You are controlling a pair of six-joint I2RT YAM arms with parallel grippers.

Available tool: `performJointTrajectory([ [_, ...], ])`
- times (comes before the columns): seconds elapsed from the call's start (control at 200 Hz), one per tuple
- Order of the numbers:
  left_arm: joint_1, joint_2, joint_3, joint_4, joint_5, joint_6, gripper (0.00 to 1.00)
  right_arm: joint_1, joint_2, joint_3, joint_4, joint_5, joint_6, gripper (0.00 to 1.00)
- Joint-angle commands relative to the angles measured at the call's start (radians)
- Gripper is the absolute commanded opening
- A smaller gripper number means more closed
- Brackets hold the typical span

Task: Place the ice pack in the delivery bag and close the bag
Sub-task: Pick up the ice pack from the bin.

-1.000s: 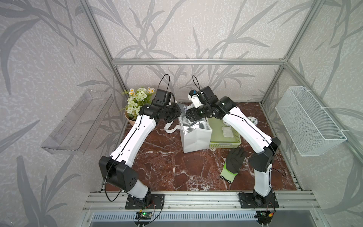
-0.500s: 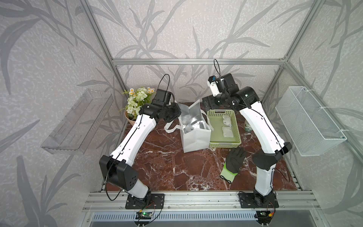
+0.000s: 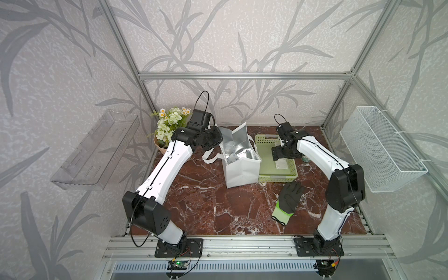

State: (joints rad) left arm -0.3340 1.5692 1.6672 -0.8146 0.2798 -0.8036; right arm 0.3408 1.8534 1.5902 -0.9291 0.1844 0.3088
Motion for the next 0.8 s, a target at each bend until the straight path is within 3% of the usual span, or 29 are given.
performJointTrajectory([
  [0.0,0.005,0.008,0.022,0.005,-0.004,0.018,0.00,-0.009,0.079,-0.004,0.072,0.015,0.069,0.98],
  [0.38,0.006,-0.003,0.014,0.002,-0.010,0.017,0.00,-0.053,0.286,0.040,0.119,-0.005,0.095,0.98],
  [0.66,0.006,-0.012,0.002,0.008,-0.021,0.012,0.00,-0.067,0.277,0.003,0.131,-0.103,0.068,0.56],
  [0.795,0.006,-0.011,0.000,0.012,-0.018,0.012,0.00,-0.066,0.217,-0.009,0.121,-0.106,0.056,0.47],
])
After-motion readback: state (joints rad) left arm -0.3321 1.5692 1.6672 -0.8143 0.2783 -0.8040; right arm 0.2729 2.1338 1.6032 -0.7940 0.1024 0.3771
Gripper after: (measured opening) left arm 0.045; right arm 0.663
